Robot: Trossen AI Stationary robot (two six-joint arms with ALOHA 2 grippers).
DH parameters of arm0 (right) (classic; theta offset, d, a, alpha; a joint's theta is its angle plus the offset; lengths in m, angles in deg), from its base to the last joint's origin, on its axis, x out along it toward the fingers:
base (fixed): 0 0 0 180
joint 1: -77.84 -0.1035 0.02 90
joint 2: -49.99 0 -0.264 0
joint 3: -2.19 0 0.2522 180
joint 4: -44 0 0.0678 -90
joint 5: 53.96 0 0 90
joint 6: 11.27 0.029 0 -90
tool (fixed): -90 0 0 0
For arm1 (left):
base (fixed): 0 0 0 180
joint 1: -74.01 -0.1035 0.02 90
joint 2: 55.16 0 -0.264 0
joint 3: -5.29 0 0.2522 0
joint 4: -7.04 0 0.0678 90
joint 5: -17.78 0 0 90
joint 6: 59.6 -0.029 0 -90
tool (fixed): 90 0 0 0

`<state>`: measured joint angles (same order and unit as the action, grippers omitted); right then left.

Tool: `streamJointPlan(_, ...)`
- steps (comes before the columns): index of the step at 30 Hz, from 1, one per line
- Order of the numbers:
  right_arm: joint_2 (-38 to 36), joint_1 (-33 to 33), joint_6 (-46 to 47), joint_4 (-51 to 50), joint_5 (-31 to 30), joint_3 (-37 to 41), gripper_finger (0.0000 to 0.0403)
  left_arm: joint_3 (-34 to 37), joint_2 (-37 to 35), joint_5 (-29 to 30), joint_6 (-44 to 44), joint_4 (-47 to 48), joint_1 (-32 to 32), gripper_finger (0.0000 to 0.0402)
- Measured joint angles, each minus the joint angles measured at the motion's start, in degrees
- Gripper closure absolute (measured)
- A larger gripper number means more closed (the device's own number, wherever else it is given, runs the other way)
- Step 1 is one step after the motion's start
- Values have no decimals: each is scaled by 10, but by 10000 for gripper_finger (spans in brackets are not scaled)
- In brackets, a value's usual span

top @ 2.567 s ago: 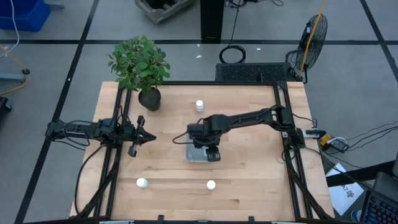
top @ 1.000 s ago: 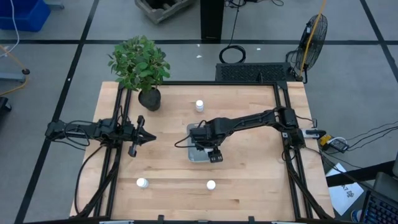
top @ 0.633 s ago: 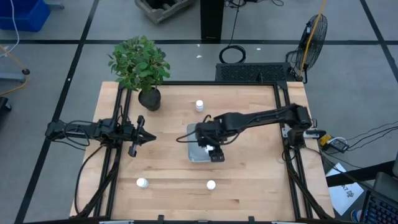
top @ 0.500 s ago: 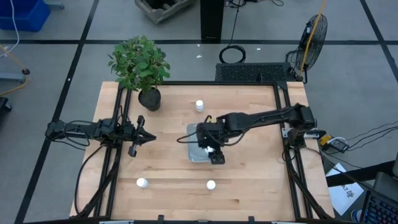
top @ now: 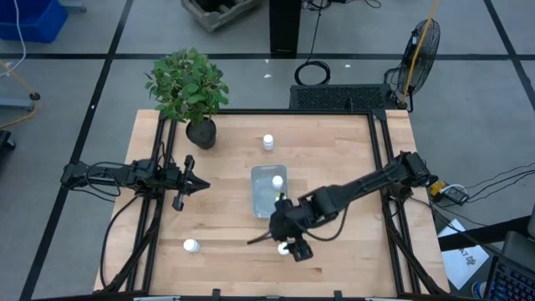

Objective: Pick and place pill bottles into a basket
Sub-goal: Put the white medicine bottle into the gray bin

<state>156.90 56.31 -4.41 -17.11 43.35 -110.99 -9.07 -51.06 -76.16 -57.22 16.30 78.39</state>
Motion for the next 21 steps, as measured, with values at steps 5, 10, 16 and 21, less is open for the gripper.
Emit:
streamJointPlan(5,0,-18,0,29,-28,16,120,0,0,0,0,0,0,371)
streamJointPlan(10,0,-20,0,68,-18,53,122,0,0,0,0,0,0,371)
streamJointPlan(16,0,-13,-5,116,3,99,127,0,0,0,0,0,0,371)
streamJointPlan(21,1,-10,-16,132,2,118,116,0,0,0,0,0,0,371)
